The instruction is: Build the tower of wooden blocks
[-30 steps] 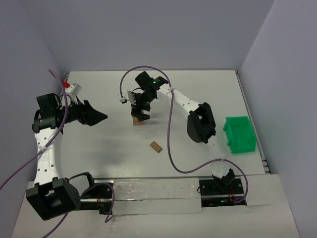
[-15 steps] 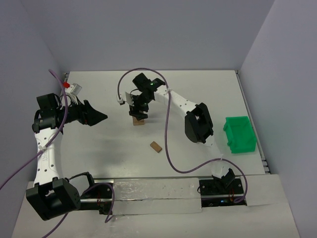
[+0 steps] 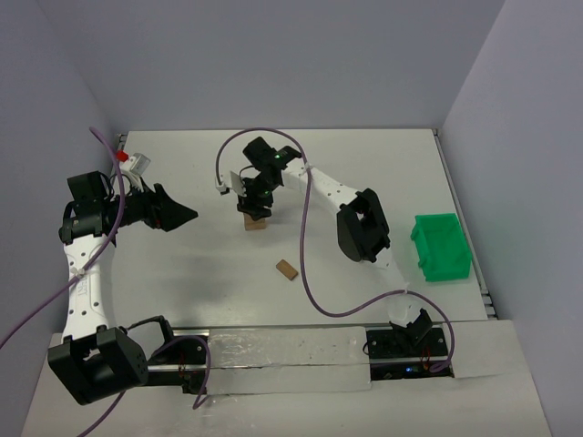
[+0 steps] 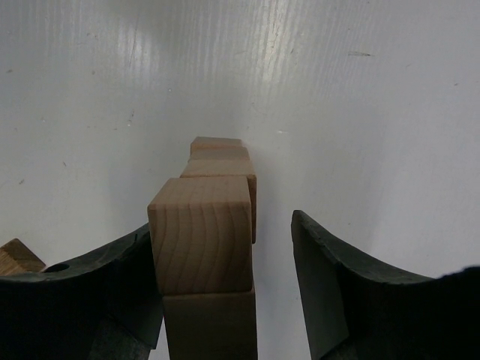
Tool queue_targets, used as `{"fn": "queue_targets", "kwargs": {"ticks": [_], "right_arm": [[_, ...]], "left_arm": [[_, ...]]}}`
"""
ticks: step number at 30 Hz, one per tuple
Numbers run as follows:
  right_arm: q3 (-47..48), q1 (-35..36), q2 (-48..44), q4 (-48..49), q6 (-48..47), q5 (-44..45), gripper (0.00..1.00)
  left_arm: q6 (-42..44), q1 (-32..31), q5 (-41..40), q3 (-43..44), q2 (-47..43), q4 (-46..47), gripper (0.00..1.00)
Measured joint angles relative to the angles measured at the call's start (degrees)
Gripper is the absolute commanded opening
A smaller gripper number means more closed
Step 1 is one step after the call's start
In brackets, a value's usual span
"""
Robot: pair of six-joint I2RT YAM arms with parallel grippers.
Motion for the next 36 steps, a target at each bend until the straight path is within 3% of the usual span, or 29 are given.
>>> {"fn": "queue_targets", "kwargs": {"ticks": [15,36], "right_arm": [[0.00,0.53,0.02,0.13,0.08,0.08,0.62],[0.00,1.05,0.02,0.21,0.12,0.91,0.51]], "left_arm": [[0.02,0.00,0.00,-0.02,0.11,0.00,0.98],[0.04,0.00,0.00,-0.02,0.22,0.00,0.98]]}}
